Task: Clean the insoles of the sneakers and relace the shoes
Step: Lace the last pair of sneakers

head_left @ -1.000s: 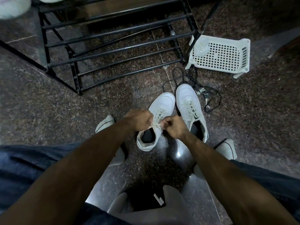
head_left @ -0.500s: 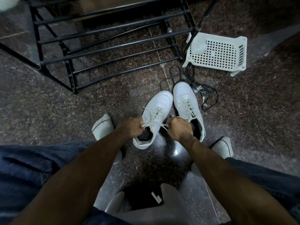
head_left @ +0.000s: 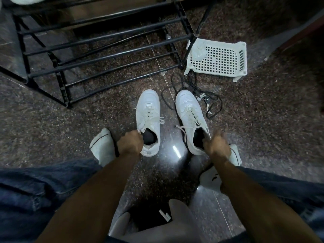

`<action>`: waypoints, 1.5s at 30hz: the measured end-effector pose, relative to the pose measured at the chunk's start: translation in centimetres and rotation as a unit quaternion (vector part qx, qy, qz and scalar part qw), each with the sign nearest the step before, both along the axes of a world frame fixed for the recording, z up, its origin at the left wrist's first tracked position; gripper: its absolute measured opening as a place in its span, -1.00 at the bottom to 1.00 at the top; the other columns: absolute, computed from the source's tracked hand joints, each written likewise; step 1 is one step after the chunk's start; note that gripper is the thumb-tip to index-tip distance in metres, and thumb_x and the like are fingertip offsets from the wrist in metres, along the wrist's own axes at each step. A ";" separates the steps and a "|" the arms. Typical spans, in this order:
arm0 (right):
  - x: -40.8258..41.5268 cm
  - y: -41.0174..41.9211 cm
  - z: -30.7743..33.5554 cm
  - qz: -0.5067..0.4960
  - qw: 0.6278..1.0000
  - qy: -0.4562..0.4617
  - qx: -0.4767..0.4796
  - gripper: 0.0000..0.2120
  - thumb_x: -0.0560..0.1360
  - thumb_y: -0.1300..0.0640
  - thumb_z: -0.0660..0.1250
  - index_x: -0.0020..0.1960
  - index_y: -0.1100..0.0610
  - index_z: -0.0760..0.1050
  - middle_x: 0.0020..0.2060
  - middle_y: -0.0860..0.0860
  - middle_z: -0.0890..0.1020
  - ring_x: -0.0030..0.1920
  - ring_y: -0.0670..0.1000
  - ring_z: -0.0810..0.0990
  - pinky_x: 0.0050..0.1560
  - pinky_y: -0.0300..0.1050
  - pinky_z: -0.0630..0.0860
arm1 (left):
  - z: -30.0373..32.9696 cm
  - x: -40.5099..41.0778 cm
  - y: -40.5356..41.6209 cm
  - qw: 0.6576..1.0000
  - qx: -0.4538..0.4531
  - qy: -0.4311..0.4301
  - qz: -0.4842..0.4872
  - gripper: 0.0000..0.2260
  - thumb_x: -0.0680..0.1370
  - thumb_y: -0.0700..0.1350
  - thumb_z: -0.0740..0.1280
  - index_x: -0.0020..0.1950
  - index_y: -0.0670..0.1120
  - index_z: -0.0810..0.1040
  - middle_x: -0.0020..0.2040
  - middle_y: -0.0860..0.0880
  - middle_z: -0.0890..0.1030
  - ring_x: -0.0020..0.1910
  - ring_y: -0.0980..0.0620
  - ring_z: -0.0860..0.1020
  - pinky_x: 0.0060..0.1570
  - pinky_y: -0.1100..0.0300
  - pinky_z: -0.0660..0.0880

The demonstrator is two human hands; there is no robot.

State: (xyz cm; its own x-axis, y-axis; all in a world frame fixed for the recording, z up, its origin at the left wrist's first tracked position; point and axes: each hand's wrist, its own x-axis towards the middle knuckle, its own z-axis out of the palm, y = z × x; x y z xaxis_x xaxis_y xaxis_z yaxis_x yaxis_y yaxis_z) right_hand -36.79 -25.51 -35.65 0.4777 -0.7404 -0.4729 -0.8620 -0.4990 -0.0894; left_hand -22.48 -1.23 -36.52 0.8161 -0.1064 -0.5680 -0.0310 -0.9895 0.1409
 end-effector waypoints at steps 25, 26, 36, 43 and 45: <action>1.9 5.5 0.1 0.103 0.980 -0.086 0.145 -0.75 0.46 0.01 0.28 0.09 0.01 0.34 -0.01 0.06 0.60 -0.04 0.19 0.58 -0.12 -0.05 0.44 | -0.8 -2.9 -5.4 0.966 -0.156 0.070 -0.192 -0.54 0.55 -0.07 0.27 0.45 -0.01 0.33 0.37 -0.09 0.46 0.29 -0.17 0.47 0.17 -0.04 0.48; 2.0 5.4 0.0 0.102 0.975 -0.109 0.167 -0.69 0.44 0.02 0.30 0.14 -0.02 0.30 0.02 0.04 0.59 -0.04 0.18 0.57 -0.10 -0.03 0.47 | -0.9 -2.8 -5.5 0.968 -0.154 0.063 -0.189 -0.61 0.55 -0.07 0.28 0.38 -0.02 0.42 0.31 -0.10 0.51 0.25 -0.17 0.49 0.13 -0.02 0.49; 1.6 4.1 -1.7 0.144 0.977 -0.050 0.149 -0.64 0.50 -0.22 0.29 -0.30 0.02 0.38 -0.09 0.10 0.55 -0.01 0.19 0.59 -0.15 -0.06 0.44 | 0.4 0.4 -5.7 0.953 -0.233 0.182 -0.065 -0.89 0.50 -0.13 0.32 -0.19 -0.12 0.59 -0.10 -0.07 0.60 -0.08 -0.03 0.54 -0.10 0.16 0.44; 1.4 1.9 -0.2 0.136 0.978 -0.068 0.141 -0.71 0.46 -0.12 0.32 -0.17 0.11 0.58 -0.05 0.06 0.62 0.00 0.14 0.61 -0.13 -0.13 0.45 | 2.7 0.5 -6.7 0.890 -0.363 0.262 0.088 -0.79 0.56 -0.16 0.32 -0.28 -0.17 0.50 -0.46 -0.07 0.53 -0.43 -0.05 0.52 -0.28 0.13 0.45; 1.5 1.1 0.6 0.143 0.978 -0.051 0.147 -0.76 0.41 -0.07 0.33 -0.11 0.08 0.61 -0.02 0.05 0.64 0.02 0.14 0.62 -0.09 -0.10 0.51 | 2.4 0.9 -6.0 0.943 -0.282 0.175 -0.007 -0.74 0.55 -0.09 0.33 -0.33 -0.09 0.44 -0.41 -0.05 0.49 -0.38 -0.05 0.50 -0.29 0.14 0.40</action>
